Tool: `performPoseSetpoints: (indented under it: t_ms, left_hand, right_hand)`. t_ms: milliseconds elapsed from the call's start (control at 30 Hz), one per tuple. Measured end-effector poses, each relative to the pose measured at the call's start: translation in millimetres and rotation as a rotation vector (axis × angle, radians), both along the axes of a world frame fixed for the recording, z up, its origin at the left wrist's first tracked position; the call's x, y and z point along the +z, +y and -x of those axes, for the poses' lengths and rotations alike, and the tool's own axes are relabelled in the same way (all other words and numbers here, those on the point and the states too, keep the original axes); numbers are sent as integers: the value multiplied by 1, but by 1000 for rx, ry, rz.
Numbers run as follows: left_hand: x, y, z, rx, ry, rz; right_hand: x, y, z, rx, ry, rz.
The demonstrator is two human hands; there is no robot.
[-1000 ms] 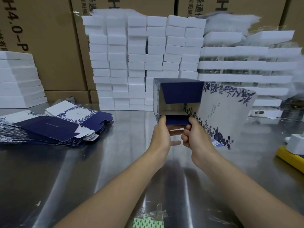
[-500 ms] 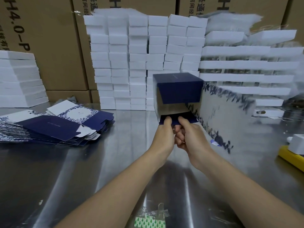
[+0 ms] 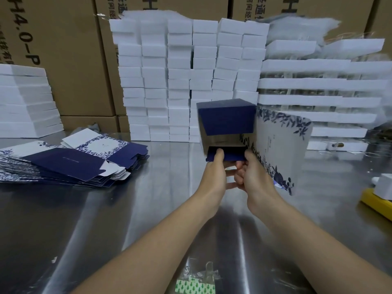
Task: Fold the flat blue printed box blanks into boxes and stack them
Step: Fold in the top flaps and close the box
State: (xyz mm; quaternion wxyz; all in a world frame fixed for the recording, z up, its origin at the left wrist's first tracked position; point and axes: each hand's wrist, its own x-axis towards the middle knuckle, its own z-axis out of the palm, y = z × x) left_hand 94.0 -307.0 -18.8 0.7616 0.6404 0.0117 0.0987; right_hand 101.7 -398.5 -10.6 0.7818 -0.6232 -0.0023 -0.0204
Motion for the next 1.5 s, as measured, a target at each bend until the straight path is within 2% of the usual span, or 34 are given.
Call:
performPoseSetpoints:
  t_ms: [100,200,267,333,367,467,533,567,633,767,833,967,1133,1233,1333,1500]
  left_hand:
    - [2,2,-1,22,23,85]
    - [6,10,0,85,33,110]
    - [9,15,-2,154,35,34]
    - [11,26,-7,290,8,-121]
    - [13,33,-8,353,-14,-176]
    - [14,53,-9,466,-31,-377]
    - [12,62,-8,503,-51,-528]
    - [12,64,-8,477,-77,-531]
    - [16,62,-8,326,-113,-424]
    - [24,58,-5,70,-205,-200]
    - [26,55,0,53,-224,-182]
    - [28,53,2,53,-254,-160]
    - [26,54,-2,238,-353,-276]
    - [26,52,1,303,-391,-248]
    - [29,49,5,282,-416,-212]
    - [37,44,17,105,-532,-131]
  right_hand:
    - [-4,-1,-4,37,-50,89]
    - [-4,-9,-7,168,-209,292]
    - [-3,-16,-12,183,-301,580]
    - [-17,-24,-19,129,-335,881]
    - [-26,-26,-22,92,-297,856]
    - [-29,-35,-26,30,-148,197]
    - [-14,-40,-31,-82,-298,344]
    - [-9,-41,-33,-140,-388,440]
    - [-4,-43,-32,-174,-555,607]
    - [-17,-40,-33,-190,-711,706]
    - [-12,-37,-29,-190,-743,648]
    - [-4,-31,-22,-139,-638,469]
    - [6,-33,-13,-255,-661,415]
    - [10,-31,-11,-256,-635,332]
    - [15,-31,-5,-208,-621,256]
    - [30,-29,6,-66,-652,109]
